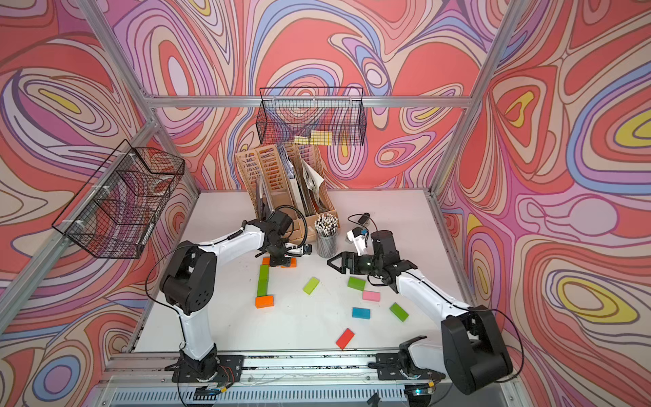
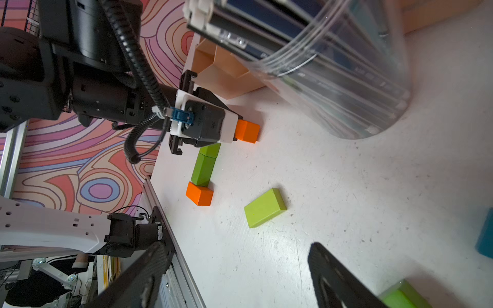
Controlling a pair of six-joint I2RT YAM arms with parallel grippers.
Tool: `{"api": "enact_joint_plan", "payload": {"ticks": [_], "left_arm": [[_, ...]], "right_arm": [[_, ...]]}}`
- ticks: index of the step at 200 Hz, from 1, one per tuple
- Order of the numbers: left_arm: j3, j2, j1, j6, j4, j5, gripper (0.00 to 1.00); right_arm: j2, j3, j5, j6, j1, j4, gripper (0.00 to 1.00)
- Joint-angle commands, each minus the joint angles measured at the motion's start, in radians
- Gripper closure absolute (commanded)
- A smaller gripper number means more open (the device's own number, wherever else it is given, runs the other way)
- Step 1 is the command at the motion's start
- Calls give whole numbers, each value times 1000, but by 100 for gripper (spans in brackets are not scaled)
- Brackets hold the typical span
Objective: Assemble the letter c with building blocks
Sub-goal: Place the building block at the center of the board.
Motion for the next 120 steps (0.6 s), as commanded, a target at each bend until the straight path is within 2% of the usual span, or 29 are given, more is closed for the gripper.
{"api": "enact_joint_plan", "payload": {"ticks": [1, 26, 37, 39, 40, 42, 43, 45, 47, 120], "left_arm": [[10, 10, 8, 35, -32, -9, 80], [9, 13, 8, 34, -21, -10, 76], [9, 13, 9, 27, -13, -10, 73], [9, 13, 8, 28, -11, -10, 69], [9, 13, 9, 27, -11, -9, 66], [9, 14, 8, 26, -10, -9, 24], [9, 14, 8, 26, -10, -8, 13], [9, 13, 9, 24, -9, -8, 4], [8, 14, 9, 24, -9, -9, 2], [-15, -37, 9, -35, 53, 27, 1]], "right_arm": [[-5, -14, -6, -2, 2, 22, 12], [-12, -18, -6, -4, 2, 26, 12], [-12, -18, -6, -5, 3, 27, 12], [-12, -18, -6, -5, 3, 27, 12], [-12, -18, -6, -5, 3, 26, 12], [-12, -18, -6, -5, 3, 26, 12], [-12, -19, -6, -5, 3, 26, 12], [-12, -19, -7, -6, 2, 27, 12], [-12, -20, -7, -5, 3, 28, 12], [-18, -23, -5, -9, 2, 32, 12]]}}
